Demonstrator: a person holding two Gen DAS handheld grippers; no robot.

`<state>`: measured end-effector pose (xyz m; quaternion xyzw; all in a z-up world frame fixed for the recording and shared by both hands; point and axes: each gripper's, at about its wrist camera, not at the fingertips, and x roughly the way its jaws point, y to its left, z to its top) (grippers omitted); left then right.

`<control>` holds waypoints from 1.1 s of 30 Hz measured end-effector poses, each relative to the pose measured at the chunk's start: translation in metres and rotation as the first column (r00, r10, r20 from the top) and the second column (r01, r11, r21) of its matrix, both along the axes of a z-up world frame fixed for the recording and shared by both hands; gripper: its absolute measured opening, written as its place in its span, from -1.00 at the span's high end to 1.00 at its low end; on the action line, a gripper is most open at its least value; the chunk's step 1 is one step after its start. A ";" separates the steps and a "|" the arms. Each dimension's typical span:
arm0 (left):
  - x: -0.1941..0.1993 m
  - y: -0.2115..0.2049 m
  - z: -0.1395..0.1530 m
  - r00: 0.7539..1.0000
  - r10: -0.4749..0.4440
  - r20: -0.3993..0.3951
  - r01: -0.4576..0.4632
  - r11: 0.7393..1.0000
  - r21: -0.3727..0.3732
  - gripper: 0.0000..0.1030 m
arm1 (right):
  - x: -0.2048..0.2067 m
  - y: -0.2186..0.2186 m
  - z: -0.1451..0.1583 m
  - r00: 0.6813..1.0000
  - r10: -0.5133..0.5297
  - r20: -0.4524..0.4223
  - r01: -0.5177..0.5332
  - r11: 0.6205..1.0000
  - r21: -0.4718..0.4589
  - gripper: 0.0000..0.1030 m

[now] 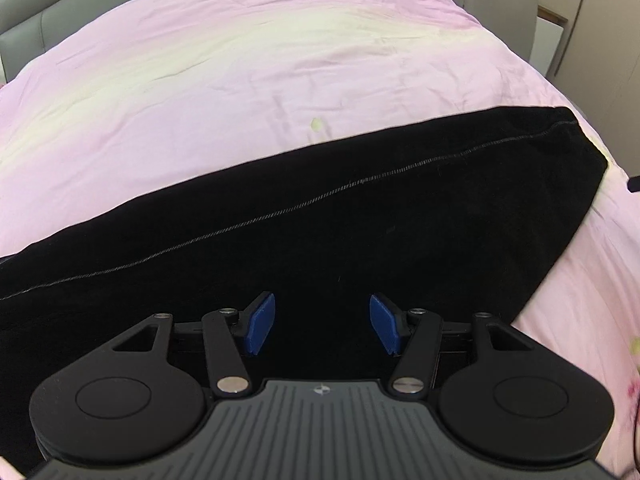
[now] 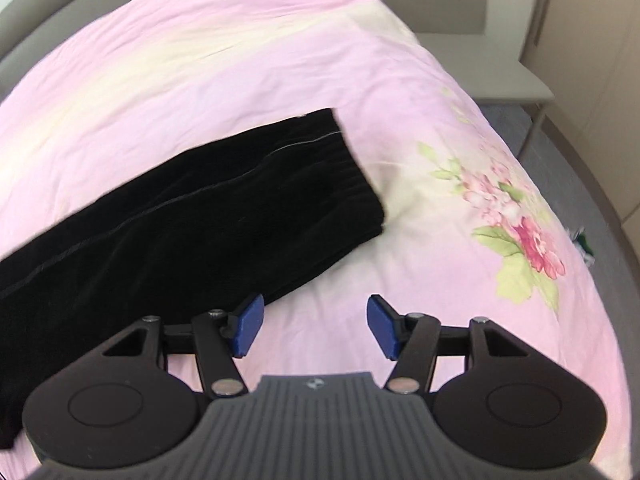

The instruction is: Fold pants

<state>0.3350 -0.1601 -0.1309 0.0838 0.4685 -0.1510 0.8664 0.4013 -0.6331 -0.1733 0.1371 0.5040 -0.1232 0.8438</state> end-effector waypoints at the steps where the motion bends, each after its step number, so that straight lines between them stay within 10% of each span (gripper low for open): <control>1: 0.000 -0.008 -0.003 1.000 0.003 0.007 -0.003 1.000 -0.017 -0.24 | 0.003 -0.011 -0.005 1.000 -0.020 0.007 0.019 1.000 0.021 -0.07; 18: 0.062 -0.150 -0.034 0.987 -0.157 0.029 0.159 0.966 -0.203 -0.12 | 0.036 -0.079 -0.079 0.969 -0.245 0.021 0.224 0.912 0.344 0.01; 22: 0.075 -0.177 -0.049 0.986 -0.164 -0.011 0.159 0.970 -0.185 0.21 | 0.043 -0.082 -0.099 0.965 -0.261 0.040 0.225 0.892 0.391 0.05; 33: 0.078 -0.156 -0.060 0.989 -0.127 -0.079 0.106 0.966 -0.235 0.30 | 0.037 -0.081 -0.086 0.963 -0.260 0.067 0.216 0.899 0.380 0.28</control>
